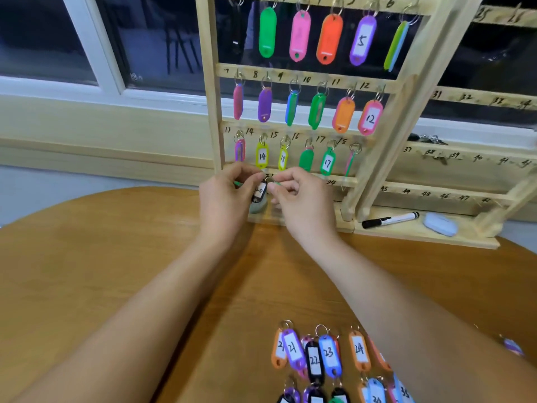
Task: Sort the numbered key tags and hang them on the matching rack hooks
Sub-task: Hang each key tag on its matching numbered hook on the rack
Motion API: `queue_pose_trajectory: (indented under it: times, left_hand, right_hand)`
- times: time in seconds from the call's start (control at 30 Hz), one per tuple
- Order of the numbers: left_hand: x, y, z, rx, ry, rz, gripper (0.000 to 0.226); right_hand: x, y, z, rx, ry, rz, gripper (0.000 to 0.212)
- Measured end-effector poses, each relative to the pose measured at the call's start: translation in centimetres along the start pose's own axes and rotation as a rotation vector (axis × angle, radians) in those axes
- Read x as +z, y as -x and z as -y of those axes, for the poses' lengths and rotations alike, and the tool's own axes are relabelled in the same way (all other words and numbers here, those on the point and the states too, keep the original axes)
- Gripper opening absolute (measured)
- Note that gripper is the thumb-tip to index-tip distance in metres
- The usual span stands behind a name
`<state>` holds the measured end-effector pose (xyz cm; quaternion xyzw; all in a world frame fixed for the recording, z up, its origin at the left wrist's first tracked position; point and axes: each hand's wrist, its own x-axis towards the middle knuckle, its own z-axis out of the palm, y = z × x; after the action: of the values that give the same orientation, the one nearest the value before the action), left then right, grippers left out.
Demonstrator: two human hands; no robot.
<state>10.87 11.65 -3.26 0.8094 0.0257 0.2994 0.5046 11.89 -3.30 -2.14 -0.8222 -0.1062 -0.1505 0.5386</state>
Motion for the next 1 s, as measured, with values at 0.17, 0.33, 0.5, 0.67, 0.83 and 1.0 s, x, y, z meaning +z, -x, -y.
queue_pose_trajectory:
  times: [0.17, 0.33, 0.5, 0.67, 0.83, 1.0]
  left_hand:
    - [0.0, -0.6, -0.2, 0.038, -0.1, 0.022, 0.005]
    - [-0.2, -0.5, -0.1, -0.016, -0.102, 0.015, 0.01]
    - [-0.4, -0.3, 0.0, -0.018, -0.125, 0.026, 0.019]
    - [-0.7, 0.3, -0.2, -0.035, -0.104, 0.051, 0.02]
    - [-1.3, 1.0, -0.2, -0.05, -0.121, 0.077, 0.017]
    - [-1.9, 1.4, 0.6, -0.047, -0.194, 0.062, 0.018]
  right_hand:
    - [0.2, -0.6, -0.1, -0.026, 0.102, -0.031, 0.004]
    - [0.8, -1.2, 0.2, -0.087, 0.208, -0.05, 0.005]
    - [1.3, -1.9, 0.4, -0.12, 0.31, -0.036, 0.012]
    - [1.3, -2.3, 0.3, -0.107, 0.364, -0.016, 0.007]
    - [1.8, -2.0, 0.5, -0.105, 0.42, 0.006, 0.006]
    - [1.8, -1.7, 0.3, -0.14, 0.396, -0.004, 0.01]
